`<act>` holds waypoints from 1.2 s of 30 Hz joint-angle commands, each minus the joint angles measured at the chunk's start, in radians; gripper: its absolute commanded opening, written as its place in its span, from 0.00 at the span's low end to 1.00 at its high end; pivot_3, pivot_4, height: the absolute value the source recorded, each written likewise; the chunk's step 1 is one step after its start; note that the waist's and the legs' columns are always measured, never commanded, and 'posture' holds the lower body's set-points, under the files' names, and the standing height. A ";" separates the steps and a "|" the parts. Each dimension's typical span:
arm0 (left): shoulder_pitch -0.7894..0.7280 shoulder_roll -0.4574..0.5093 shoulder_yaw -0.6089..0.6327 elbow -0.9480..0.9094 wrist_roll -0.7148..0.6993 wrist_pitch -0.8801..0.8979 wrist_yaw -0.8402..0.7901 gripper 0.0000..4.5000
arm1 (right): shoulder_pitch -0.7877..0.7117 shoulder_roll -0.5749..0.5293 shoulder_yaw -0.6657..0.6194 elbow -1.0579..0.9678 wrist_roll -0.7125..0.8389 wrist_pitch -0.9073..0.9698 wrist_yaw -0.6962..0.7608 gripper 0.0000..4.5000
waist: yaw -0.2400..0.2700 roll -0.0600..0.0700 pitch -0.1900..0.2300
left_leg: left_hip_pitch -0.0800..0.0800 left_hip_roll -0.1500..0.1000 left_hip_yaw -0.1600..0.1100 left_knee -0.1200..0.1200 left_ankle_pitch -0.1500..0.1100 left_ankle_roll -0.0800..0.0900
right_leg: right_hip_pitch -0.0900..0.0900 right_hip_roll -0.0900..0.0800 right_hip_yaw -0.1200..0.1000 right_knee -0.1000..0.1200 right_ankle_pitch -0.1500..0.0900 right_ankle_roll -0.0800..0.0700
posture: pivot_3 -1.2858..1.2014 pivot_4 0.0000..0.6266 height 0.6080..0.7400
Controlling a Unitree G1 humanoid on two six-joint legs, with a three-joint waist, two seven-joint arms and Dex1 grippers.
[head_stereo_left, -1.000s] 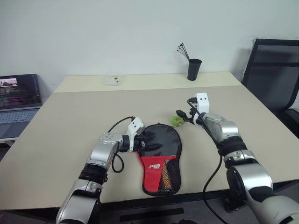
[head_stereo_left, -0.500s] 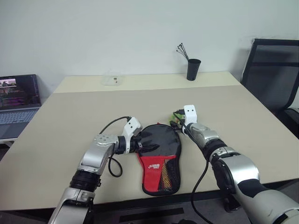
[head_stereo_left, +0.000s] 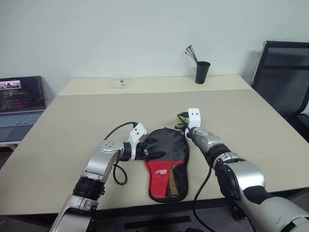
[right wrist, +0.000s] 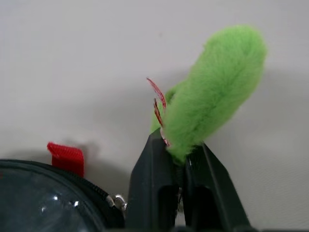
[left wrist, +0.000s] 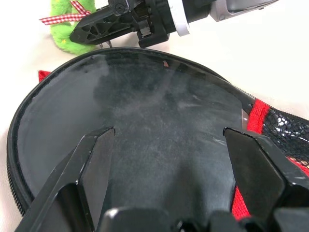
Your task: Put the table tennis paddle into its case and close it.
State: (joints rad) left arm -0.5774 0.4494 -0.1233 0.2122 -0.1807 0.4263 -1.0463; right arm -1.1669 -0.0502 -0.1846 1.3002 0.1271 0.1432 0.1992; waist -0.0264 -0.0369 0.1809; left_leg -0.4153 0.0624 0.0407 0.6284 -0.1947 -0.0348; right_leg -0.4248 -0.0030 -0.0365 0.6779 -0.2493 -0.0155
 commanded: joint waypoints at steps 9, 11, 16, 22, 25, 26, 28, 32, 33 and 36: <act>-0.098 -0.057 -0.067 0.165 0.022 -0.149 -0.057 0.87 | 0.006 0.003 -0.036 -0.021 0.019 0.016 -0.014 0.00 | 0.000 0.000 0.000 | 0.000 -0.001 0.000 0.000 0.000 0.000 | 0.000 0.000 0.000 0.000 0.000 0.000 | 0.52 0.24 1.00; -0.098 -0.061 -0.093 0.209 0.043 -0.187 -0.078 0.87 | 0.009 0.007 -0.041 -0.027 0.022 0.017 -0.013 0.00 | 0.000 0.000 0.000 | 0.000 -0.001 0.000 0.000 0.000 0.000 | 0.000 0.000 0.000 0.000 0.000 0.000 | 0.52 0.24 1.00; -0.085 -0.063 -0.148 0.314 0.095 -0.284 -0.127 0.87 | 0.043 -0.004 -0.053 -0.081 0.041 0.033 -0.002 0.00 | 0.000 0.000 0.000 | 0.000 -0.001 0.000 0.000 0.000 0.000 | 0.000 0.000 0.000 0.000 0.000 0.000 | 0.52 0.24 1.00; -0.092 -0.089 -0.157 0.396 0.112 -0.336 -0.121 0.87 | 0.187 -0.015 -0.030 -0.298 0.043 0.115 -0.023 0.00 | 0.005 0.002 -0.005 | 0.002 -0.001 0.000 0.000 0.000 0.000 | 0.003 0.000 -0.001 -0.001 0.000 0.000 | 0.52 0.24 1.00; -0.095 -0.104 -0.158 0.418 0.115 -0.347 -0.118 0.87 | 0.332 -0.018 -0.022 -0.541 0.044 0.210 -0.073 0.00 | 0.021 0.003 -0.008 | 0.002 -0.001 -0.001 0.000 0.000 0.000 | 0.005 -0.001 -0.001 -0.002 0.000 0.000 | 0.52 0.24 1.00; -0.097 -0.108 -0.158 0.426 0.117 -0.349 -0.116 0.87 | 0.381 -0.018 -0.022 -0.629 0.045 0.246 -0.093 0.00 | 0.027 0.003 -0.009 | 0.003 -0.001 -0.001 0.000 0.000 0.000 | 0.005 -0.001 -0.001 -0.002 0.000 0.000 | 0.52 0.24 1.00; -0.100 -0.118 -0.156 0.438 0.118 -0.351 -0.111 0.87 | 0.477 -0.014 -0.024 -0.807 0.050 0.324 -0.130 0.00 | 0.034 0.005 -0.011 | 0.002 -0.001 -0.002 0.001 0.000 0.000 | 0.005 -0.002 -0.002 -0.002 0.000 0.000 | 0.52 0.24 1.00; -0.105 -0.135 -0.157 0.458 0.124 -0.362 -0.104 0.87 | 0.656 -0.011 -0.018 -1.156 0.062 0.488 -0.174 0.00 | 0.044 0.007 -0.013 | 0.002 -0.001 -0.002 0.001 0.000 0.000 | 0.005 -0.004 -0.002 -0.003 0.000 0.000 | 0.52 0.24 1.00; -0.105 -0.138 -0.156 0.461 0.125 -0.363 -0.103 0.87 | 0.689 -0.010 -0.019 -1.222 0.067 0.525 -0.182 0.00 | 0.045 0.007 -0.013 | 0.002 -0.002 -0.002 0.001 0.000 0.000 | 0.005 -0.004 -0.003 -0.004 0.000 0.000 | 0.52 0.24 1.00; -0.110 -0.146 -0.155 0.474 0.127 -0.368 -0.102 0.87 | 0.780 -0.002 -0.022 -1.411 0.090 0.634 -0.204 0.00 | 0.050 0.008 -0.013 | 0.001 -0.002 -0.003 0.001 0.000 0.000 | 0.005 -0.004 -0.003 -0.004 0.000 0.001 | 0.52 0.24 1.00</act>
State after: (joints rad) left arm -0.7127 0.3056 -0.2518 0.6374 -0.0917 0.0477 -1.1486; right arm -0.4200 -0.0341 -0.1700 -0.0043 0.2235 0.7205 0.0465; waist 0.0234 -0.0293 0.1677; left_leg -0.4143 0.0605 0.0376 0.6292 -0.1948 -0.0347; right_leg -0.4196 -0.0075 -0.0401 0.6735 -0.2496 -0.0150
